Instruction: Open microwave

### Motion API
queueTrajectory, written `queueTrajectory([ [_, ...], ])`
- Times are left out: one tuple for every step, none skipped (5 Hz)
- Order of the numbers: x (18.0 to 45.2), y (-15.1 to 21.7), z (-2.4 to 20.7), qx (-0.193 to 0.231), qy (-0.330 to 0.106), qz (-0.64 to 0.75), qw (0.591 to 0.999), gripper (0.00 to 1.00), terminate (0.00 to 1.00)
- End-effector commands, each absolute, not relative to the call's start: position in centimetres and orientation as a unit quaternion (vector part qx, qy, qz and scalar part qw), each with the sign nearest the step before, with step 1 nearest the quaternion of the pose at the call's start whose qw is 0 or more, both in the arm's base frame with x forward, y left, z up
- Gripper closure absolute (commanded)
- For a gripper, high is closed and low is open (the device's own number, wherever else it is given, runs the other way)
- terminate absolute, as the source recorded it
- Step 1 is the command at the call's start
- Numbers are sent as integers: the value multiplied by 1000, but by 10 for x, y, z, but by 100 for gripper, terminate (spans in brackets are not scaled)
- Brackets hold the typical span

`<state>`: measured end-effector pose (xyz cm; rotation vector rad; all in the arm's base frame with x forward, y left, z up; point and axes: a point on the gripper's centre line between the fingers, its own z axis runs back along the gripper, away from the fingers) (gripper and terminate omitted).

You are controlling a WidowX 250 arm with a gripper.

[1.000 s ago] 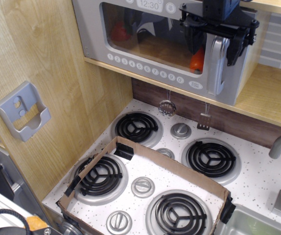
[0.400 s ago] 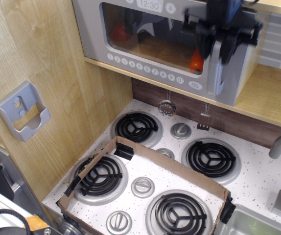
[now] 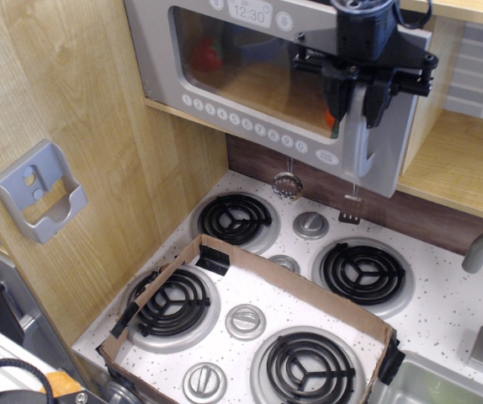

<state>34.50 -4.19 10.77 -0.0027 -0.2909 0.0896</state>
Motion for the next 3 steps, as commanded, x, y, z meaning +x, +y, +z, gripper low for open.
queueTrajectory([
  [293, -36, 113, 18, -146, 136, 980, 0, 0],
  [270, -44, 110, 24, -141, 191, 971, 0, 0],
  [250, -57, 98, 15, -133, 248, 959, 0, 0],
])
